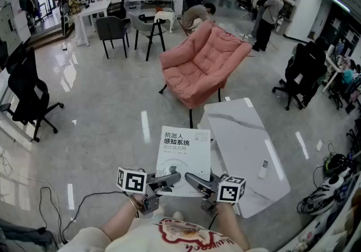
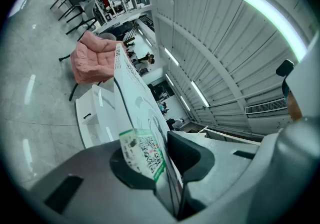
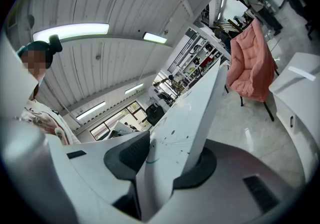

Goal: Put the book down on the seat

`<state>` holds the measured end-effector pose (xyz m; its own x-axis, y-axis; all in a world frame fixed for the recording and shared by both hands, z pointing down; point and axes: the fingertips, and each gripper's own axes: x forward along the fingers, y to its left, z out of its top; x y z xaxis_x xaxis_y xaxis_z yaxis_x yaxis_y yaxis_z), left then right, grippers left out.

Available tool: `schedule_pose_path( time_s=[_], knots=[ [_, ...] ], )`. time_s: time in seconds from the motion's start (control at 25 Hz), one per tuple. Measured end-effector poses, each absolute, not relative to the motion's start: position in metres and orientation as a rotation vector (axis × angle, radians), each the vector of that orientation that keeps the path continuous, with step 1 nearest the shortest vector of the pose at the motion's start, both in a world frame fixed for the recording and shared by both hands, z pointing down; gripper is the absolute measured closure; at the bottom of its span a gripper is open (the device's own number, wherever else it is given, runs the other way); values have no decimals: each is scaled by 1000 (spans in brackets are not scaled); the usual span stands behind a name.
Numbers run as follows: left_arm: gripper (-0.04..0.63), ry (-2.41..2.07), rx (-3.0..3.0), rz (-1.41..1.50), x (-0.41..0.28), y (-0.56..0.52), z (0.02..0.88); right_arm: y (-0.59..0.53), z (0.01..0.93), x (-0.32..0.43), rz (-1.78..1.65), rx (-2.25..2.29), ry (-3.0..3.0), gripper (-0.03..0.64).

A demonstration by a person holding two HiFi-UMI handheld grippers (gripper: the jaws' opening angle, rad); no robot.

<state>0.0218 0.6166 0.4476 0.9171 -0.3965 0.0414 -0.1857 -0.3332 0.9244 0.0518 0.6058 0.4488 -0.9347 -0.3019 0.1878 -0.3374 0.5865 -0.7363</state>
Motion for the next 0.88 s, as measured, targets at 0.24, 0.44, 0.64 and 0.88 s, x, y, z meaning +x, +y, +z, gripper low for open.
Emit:
schedule_pose_path(
  time_s=[0.24, 0.44, 0.64, 0.88],
  knots=[
    [528, -424, 1926, -221, 20, 616, 447, 605, 449, 50, 1286, 570, -2769, 477],
    [528, -420, 1930, -215, 18, 617, 448, 606, 449, 48, 1282, 575, -2777, 477],
    [528, -449, 1972, -206, 22, 618, 448, 607, 448, 52, 1261, 560, -2778, 477],
    [528, -447, 2002, -212, 10, 617, 446, 606, 445, 41, 1223, 563, -2804, 477]
  ],
)
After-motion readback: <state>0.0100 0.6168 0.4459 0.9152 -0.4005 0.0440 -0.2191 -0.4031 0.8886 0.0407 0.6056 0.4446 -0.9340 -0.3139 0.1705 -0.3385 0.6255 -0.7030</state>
